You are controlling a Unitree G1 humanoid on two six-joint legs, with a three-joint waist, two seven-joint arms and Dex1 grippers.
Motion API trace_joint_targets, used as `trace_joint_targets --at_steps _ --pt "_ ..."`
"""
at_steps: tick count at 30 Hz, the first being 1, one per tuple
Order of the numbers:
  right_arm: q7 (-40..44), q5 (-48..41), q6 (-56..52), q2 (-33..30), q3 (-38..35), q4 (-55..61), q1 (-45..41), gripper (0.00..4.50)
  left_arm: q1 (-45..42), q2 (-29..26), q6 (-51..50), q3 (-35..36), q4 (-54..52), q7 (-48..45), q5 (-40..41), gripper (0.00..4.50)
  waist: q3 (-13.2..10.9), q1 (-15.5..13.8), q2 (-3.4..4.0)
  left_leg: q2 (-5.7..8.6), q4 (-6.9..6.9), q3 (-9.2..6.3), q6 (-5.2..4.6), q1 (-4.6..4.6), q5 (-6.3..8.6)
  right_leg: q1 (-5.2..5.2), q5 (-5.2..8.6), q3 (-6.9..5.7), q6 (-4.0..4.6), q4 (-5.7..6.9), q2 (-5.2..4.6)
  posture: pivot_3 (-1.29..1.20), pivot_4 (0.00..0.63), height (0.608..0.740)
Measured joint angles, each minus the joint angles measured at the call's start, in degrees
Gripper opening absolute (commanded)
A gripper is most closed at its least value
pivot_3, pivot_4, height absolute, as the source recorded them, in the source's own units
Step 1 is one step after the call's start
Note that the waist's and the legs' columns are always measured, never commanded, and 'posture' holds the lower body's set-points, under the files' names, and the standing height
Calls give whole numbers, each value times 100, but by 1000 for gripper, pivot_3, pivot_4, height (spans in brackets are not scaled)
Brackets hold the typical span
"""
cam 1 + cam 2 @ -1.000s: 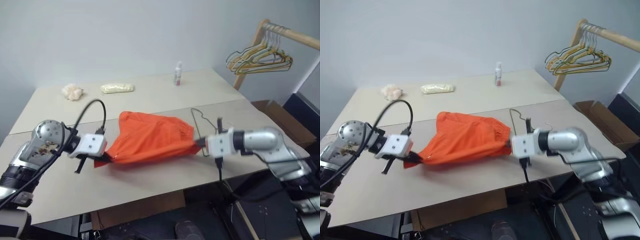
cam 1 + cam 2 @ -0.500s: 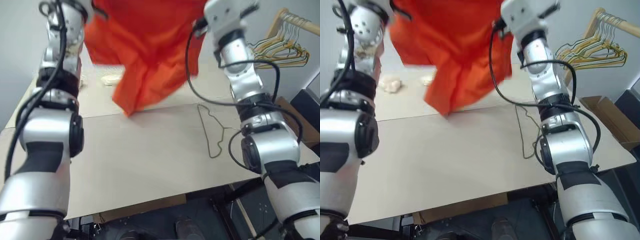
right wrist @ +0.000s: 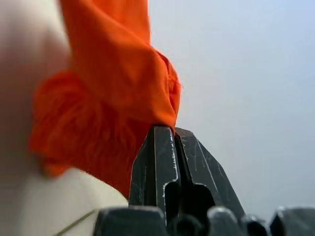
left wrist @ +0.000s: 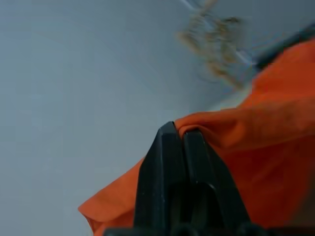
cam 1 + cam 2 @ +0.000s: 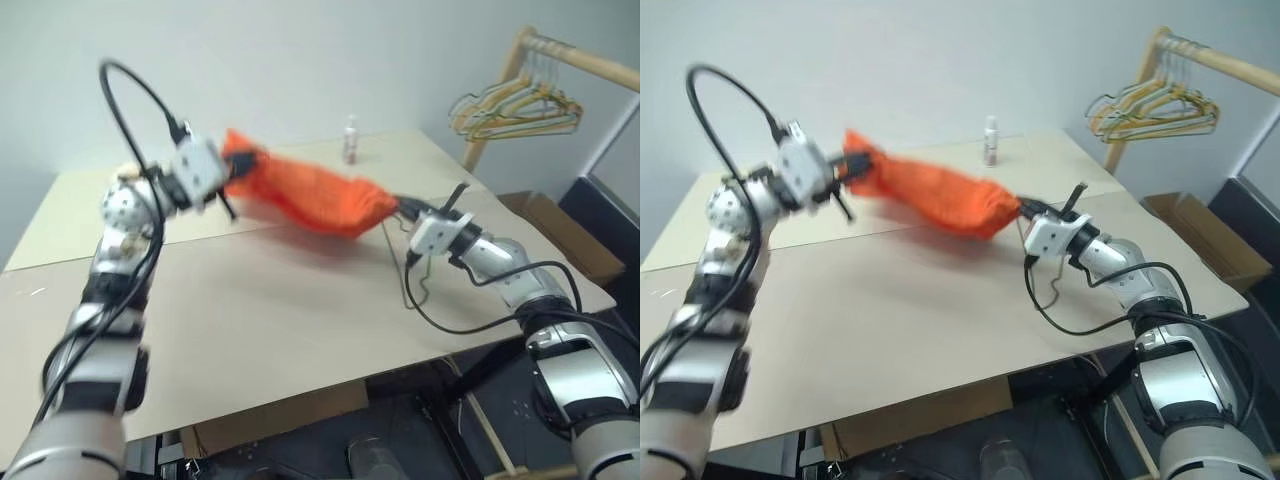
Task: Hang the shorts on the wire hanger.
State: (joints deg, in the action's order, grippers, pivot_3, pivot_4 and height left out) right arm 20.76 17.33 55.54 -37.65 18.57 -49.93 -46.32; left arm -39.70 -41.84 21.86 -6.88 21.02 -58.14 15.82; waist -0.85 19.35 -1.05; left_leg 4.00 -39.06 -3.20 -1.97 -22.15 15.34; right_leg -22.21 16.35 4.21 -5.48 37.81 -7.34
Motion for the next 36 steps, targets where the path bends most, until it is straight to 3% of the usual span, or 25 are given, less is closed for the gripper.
trace_joint_targets --at_steps 6,10,17,21,22,25,30,35,36 --pt "1872 -510 270 -158 545 296 446 0 2060 -1500 -2070 107 -2735 -934 708 27 -2 20 3 -4 13 -2 -1 86 1 64 1 -1 2 -16 5 -162 0 740" --pt "2160 -167 398 -251 692 332 513 0 3152 -2199 -2605 285 -3542 -1316 688 27 -19 -136 28 -7 40 -6 -2 166 8 156 5 -9 7 -72 9 -170 0 740" --pt "1614 692 590 -454 704 634 788 0 4506 -2374 -3344 422 -4845 -959 332 27 -21 -400 30 -11 34 -4 2 188 30 186 5 -8 9 -91 8 -203 0 740" --pt "1447 789 638 -656 683 1082 1201 0 4725 -2479 -3717 390 -5359 -1017 328 27 -21 -481 32 -13 32 -4 2 191 31 194 7 -11 13 -101 8 -226 0 740" --pt "1428 787 622 -709 655 1221 1319 0 4731 -2492 -3732 376 -5399 -1020 312 224 -22 -482 34 -12 32 -4 2 190 31 196 7 -10 14 -102 8 -229 0 740" --pt "1469 641 410 -885 536 1682 1729 780 4731 -2499 -3769 341 -5377 -1093 208 1000 -22 -459 35 -13 33 -2 1 187 32 196 9 -11 16 -104 8 -241 0 740" --pt "1774 29 -246 -1254 284 2829 2582 2531 4675 -2487 -3540 381 -5145 -1420 248 2617 -23 -435 36 -22 33 0 0 186 35 200 11 -14 20 -107 11 -239 0 740" --pt "1874 -1326 -2126 -1685 -772 4578 4134 4376 4289 -2301 -3384 890 -4476 -1768 765 4334 -27 -571 40 -28 24 2 -4 182 44 203 16 -17 28 -107 12 -234 0 740" --pt "1851 -1549 -2647 -1686 -1001 4873 4307 4479 4149 -2216 -3453 939 -4450 -1750 893 4447 -27 -590 40 -29 23 3 -4 184 46 204 15 -16 28 -108 11 -240 0 740"
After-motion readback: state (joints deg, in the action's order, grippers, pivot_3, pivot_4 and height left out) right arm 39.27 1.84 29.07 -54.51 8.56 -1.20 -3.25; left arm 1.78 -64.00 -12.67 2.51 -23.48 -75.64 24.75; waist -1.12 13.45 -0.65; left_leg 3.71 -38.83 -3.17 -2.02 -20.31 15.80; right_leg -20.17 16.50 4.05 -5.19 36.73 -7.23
